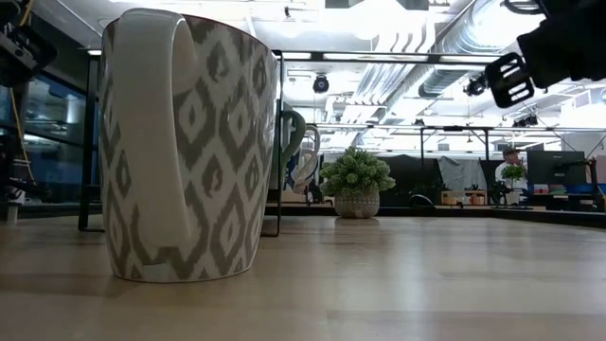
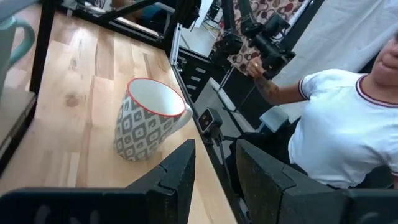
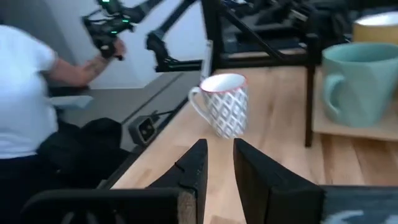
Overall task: Place coffee mugs
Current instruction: Adjust the yellow mug on the shelf
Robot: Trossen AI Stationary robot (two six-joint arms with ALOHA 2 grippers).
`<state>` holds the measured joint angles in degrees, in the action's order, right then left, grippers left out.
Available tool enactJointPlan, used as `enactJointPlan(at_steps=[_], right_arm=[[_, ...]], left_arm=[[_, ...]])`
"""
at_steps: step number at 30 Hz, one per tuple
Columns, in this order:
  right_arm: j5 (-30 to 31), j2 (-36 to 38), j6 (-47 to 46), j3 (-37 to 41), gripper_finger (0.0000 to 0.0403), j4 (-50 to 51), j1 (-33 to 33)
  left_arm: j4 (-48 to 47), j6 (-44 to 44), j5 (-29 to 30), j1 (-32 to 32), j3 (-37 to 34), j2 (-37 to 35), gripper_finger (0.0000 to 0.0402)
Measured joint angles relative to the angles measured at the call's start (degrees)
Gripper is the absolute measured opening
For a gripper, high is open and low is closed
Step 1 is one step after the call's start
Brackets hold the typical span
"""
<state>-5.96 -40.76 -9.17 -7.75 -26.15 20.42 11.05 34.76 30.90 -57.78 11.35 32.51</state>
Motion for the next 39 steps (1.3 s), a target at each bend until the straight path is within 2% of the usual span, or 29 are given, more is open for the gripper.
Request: enactJointPlan(at_steps=[7, 11, 16, 21, 27, 31, 34, 39], right_arm=[[-13.67, -4.88, 6.52, 0.09, 0.0058, -6.40, -5.49], [-17.64, -8.69, 9.79, 0.09, 0.0058, -9.16, -7.03], [-17.53, -12.95, 13.64, 0.12, 0.0058, -15.51, -8.33], [-17.07, -14.41, 11.41, 0.12, 0.0058, -19.46, -10.28], [-10.15, -14.41, 9.56, 0.12, 0.0058, -19.29, -10.82], [-6.90, -14.41, 9.59, 0.12, 0.0058, -19.17, -10.82], [-6.42, -14.41, 9.07, 0.12, 0.0058, -19.10, -10.82], [-6.42, -14.41, 7.58, 0.12, 0.0058, -18.80, -10.82]], left_arm=[[-0.02, -4.60, 1.04, 0.00, 0.00, 0.00, 0.0106], [-0.02, -8.39, 2.84, 0.00, 0.00, 0.00, 0.0106], [0.02, -12.09, 6.13, 0.00, -0.02, 0.00, 0.0106], [1.90, -15.02, 7.30, 0.04, -0.07, 0.00, 0.0106], [9.78, -20.59, 10.60, 1.96, -0.04, 0.33, 0.0106], [8.71, -28.07, 9.45, 6.12, 0.78, 0.98, 0.0106], [4.23, -32.23, 5.89, 9.28, 3.93, 1.67, 0.0108], [-7.33, -28.60, -0.53, 13.55, 11.29, 4.10, 0.0129]])
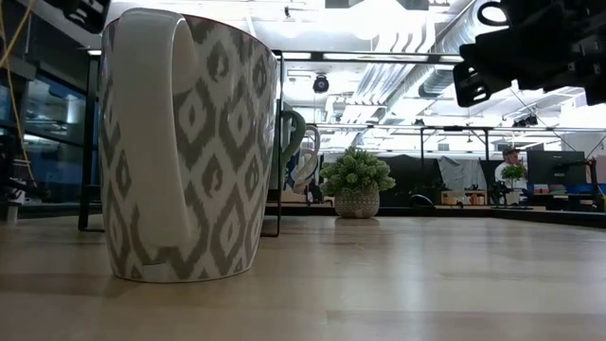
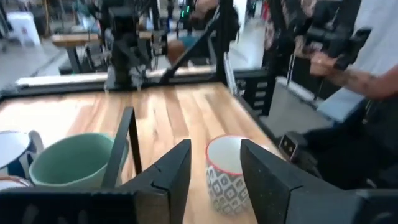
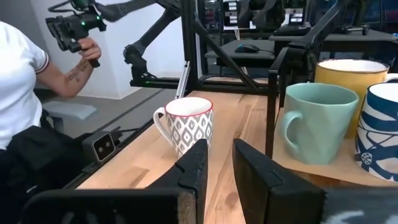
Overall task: Place coffee mugs
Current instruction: Adjust the yellow mug on the shelf
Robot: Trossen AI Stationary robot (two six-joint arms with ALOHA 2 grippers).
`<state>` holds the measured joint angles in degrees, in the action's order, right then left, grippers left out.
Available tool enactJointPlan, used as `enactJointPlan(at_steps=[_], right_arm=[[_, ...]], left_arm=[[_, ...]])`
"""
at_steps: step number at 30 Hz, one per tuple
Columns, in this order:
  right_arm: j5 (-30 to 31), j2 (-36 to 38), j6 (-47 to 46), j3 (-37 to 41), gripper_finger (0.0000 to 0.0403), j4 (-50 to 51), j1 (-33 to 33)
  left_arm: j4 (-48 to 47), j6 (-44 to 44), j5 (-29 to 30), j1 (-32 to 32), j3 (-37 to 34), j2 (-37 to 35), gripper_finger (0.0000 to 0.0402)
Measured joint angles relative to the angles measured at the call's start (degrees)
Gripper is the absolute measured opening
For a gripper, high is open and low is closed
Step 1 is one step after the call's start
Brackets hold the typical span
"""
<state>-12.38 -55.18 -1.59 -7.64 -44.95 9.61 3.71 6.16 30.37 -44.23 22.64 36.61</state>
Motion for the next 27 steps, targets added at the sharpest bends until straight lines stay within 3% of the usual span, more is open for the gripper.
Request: enactJointPlan(at_steps=[4, 9, 17, 27], right_arm=[[0.02, 0.00, 0.35, 0.00, 0.0058, 0.38, 0.00], [0.02, 0.00, -1.09, 0.00, 0.0058, 0.89, 0.00], [0.11, 0.00, -1.44, 0.00, 0.0058, 2.73, 0.02], [0.11, 0.00, -1.44, 0.00, 0.0058, 2.73, 0.02]], left_arm=[[-9.21, 1.19, -0.27, 1.33, 5.24, 2.62, 0.0157], [-25.25, 5.03, 3.43, 3.01, 10.07, 2.89, 0.0176], [-30.24, -0.69, 4.29, 10.31, 13.52, -2.13, 0.0154], [-34.27, -2.47, -10.72, 25.98, 13.50, -2.48, 0.0122]])
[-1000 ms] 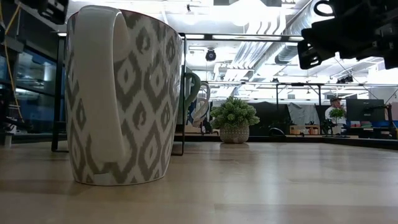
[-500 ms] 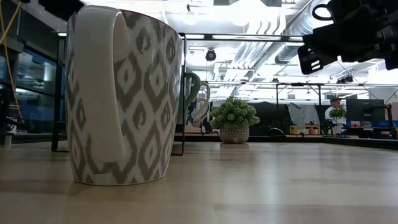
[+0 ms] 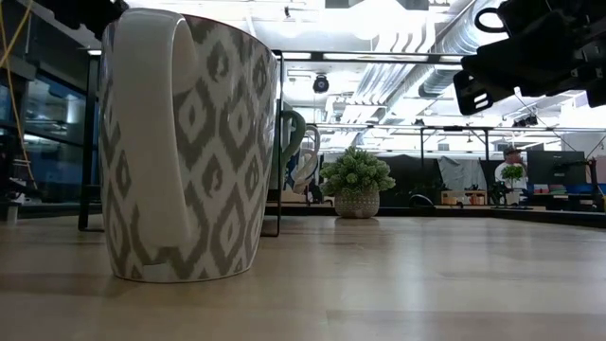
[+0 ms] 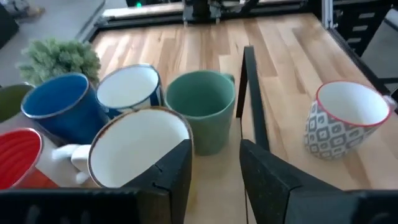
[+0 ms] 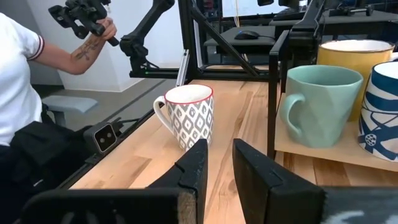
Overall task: Place coffee mugs
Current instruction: Adjust the yellow mug on the shelf
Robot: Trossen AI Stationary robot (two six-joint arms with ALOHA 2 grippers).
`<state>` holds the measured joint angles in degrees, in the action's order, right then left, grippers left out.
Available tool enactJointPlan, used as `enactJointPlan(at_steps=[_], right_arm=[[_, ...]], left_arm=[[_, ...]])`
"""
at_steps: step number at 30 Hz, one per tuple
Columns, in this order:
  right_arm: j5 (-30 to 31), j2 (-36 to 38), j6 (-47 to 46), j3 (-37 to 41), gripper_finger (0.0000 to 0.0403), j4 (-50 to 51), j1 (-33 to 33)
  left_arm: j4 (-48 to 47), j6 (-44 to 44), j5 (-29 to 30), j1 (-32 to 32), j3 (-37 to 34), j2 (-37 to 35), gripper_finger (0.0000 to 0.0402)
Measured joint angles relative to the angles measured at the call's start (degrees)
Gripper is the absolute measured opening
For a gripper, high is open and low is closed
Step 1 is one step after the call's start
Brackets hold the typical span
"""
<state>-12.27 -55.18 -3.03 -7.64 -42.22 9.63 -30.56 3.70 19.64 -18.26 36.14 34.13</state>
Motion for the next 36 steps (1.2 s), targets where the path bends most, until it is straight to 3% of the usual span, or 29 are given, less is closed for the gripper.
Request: enactJointPlan(at_steps=[9, 16, 22, 27, 36], right_arm=[[-0.09, 0.00, -4.35, 0.00, 0.0058, 0.00, 0.00], [-0.11, 0.00, -4.52, 0.00, 0.0058, 0.00, 0.00], [-0.09, 0.00, -4.50, -0.02, 0.0058, 0.14, 0.00], [-0.09, 0.00, -4.50, -0.02, 0.0058, 0.38, 0.00], [-0.09, 0.00, -4.50, -0.02, 0.0058, 1.75, 0.00]], left_arm=[[0.03, -4.41, -17.19, 14.40, 0.00, 2.43, 0.0119], [-0.02, -6.90, -27.63, 21.23, 0.00, 7.62, 0.0119], [0.81, -8.90, -31.67, 23.93, 0.00, 13.31, 0.0119], [1.12, -9.69, -31.68, 25.06, -0.04, 17.04, 0.0119], [2.41, -9.79, -33.18, 25.44, -0.04, 16.31, 0.0119]])
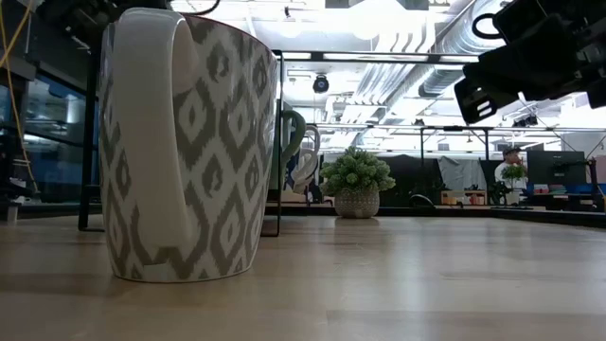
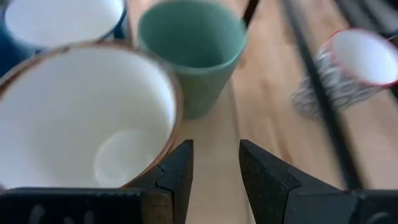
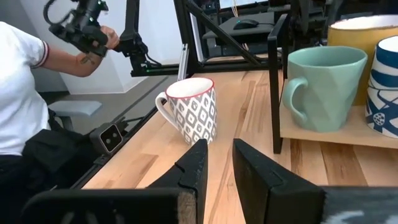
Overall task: Place coffee mugs
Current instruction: Adjust the yellow mug on the shelf
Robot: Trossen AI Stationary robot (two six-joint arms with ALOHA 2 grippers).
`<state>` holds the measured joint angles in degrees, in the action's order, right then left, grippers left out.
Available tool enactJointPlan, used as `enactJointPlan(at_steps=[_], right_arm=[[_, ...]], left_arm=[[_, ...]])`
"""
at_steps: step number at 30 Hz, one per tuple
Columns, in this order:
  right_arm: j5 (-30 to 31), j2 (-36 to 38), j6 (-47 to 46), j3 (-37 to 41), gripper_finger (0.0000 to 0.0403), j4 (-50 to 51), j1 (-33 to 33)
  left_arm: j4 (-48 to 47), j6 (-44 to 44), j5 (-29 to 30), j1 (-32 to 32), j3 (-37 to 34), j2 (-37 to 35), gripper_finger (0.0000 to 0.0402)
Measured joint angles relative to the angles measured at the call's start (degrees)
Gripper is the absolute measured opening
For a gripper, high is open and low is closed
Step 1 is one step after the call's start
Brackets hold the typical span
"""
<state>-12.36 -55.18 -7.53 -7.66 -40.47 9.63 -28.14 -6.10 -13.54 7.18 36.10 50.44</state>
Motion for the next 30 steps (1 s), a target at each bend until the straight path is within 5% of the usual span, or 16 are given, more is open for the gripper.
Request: enactJointPlan(at_steps=[11, 30], right_arm=[[0.00, 0.01, 0.02, 0.00, 0.0058, 0.88, 0.00], [0.00, 0.02, 0.02, -0.02, 0.0058, 1.46, 0.00]], left_arm=[[3.64, 2.82, -5.42, -0.24, 0.00, -4.56, 0.0119], [11.88, 1.33, -5.50, -0.28, 0.00, 3.19, 0.0119]])
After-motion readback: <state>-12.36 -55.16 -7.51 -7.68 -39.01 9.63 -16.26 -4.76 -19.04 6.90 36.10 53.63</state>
